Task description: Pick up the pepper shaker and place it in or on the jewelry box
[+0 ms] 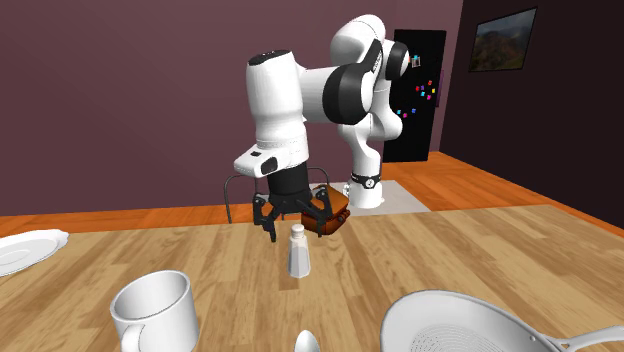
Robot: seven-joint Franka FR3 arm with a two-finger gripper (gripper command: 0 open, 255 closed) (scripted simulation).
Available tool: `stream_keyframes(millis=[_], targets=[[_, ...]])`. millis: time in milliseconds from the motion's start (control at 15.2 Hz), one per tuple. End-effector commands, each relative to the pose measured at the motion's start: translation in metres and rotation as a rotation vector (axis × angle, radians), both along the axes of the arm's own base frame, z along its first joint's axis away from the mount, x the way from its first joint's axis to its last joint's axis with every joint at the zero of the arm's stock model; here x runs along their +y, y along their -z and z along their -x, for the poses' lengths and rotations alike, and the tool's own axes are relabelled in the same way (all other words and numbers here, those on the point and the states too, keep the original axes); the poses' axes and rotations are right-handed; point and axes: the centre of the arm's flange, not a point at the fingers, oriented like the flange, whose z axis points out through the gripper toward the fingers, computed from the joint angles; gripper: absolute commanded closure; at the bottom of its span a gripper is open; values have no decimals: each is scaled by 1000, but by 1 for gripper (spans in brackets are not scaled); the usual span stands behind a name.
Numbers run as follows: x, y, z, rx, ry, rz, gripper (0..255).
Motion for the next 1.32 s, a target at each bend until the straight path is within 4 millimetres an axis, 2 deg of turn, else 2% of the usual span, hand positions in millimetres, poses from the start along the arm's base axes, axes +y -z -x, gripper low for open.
stream_keyframes(millis=[0,66,660,1254], targets=[[0,0,0,0,0,0,0],[0,0,0,0,0,0,255],[0,0,0,0,0,0,255],[0,-47,0,0,0,0,255]])
